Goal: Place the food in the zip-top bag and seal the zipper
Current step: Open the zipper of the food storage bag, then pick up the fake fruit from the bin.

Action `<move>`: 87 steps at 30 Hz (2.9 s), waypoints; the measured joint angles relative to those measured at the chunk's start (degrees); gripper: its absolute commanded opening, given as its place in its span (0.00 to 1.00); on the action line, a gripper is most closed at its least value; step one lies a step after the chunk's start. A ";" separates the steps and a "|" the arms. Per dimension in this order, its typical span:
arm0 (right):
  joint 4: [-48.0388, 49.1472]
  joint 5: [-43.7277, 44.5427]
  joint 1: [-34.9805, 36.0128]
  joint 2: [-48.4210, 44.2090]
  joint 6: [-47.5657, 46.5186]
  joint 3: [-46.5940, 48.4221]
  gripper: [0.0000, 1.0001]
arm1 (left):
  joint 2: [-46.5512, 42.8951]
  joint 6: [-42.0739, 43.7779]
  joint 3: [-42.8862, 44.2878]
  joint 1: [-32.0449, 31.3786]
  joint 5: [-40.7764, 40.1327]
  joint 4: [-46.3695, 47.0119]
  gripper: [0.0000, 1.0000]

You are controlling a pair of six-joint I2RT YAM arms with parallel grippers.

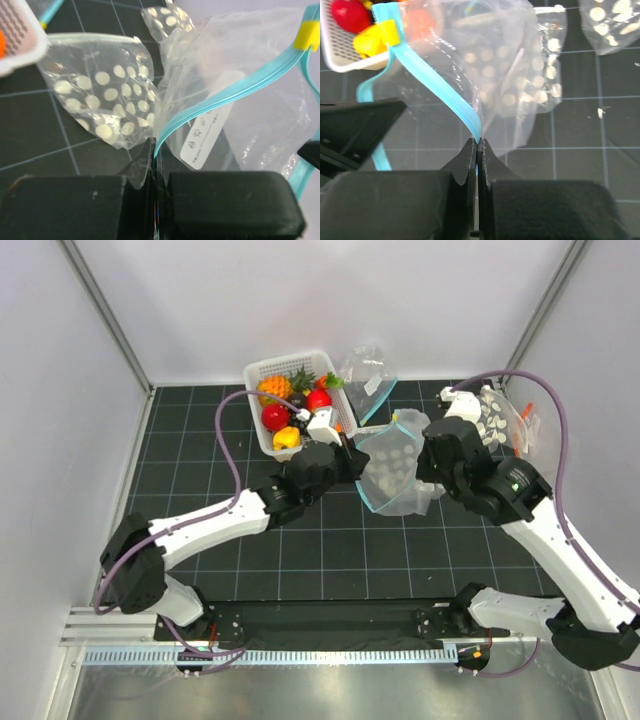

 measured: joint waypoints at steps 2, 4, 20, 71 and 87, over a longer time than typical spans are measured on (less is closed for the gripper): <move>-2.27 1.49 0.00 2.56 -0.02 1.92 0.06 | 3.17 -1.99 -0.11 0.00 1.68 2.36 0.00; -4.22 2.58 0.00 4.09 -0.02 1.66 0.06 | 6.05 -3.23 -0.31 0.00 3.04 3.63 0.00; -7.82 10.36 0.00 10.05 1.16 -2.49 0.01 | 16.48 -0.85 -3.15 -0.50 -1.79 4.02 0.04; 9.35 10.25 -0.17 11.32 4.59 -13.03 0.01 | 51.32 22.27 58.14 21.42 4.00 -43.15 0.99; 9.90 9.99 -0.17 8.66 4.85 -15.58 0.01 | 51.65 17.53 57.18 25.09 15.54 -43.08 0.41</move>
